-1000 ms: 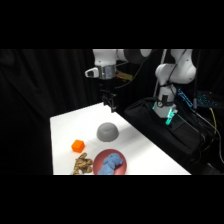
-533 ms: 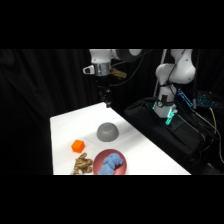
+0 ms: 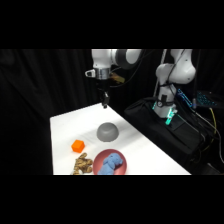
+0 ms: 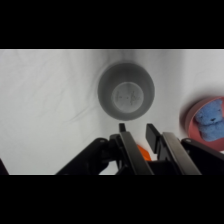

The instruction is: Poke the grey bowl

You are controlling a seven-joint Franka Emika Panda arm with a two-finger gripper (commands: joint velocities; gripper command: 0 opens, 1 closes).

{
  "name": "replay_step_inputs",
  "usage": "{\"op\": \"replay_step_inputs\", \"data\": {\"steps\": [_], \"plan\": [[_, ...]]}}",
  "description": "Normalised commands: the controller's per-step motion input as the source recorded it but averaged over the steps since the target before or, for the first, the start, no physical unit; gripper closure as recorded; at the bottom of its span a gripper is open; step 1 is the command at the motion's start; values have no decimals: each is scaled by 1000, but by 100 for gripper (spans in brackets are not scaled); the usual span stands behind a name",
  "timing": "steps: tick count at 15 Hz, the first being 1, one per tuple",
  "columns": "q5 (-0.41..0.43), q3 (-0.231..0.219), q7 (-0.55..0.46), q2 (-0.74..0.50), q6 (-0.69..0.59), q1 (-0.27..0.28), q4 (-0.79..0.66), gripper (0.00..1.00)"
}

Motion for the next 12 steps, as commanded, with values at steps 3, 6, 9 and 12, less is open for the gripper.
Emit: {"op": "replay_step_inputs", "data": {"steps": [3,6,9,12], "plan": [[-26,-13,-65,-44,277,-14,-155,100],[-42,-13,-79,34,307,-15,-136,100],[-75,-10,-64,154,320,-14,-81,100],[-60,-7,-84,216,285,-5,-10,100]]}}
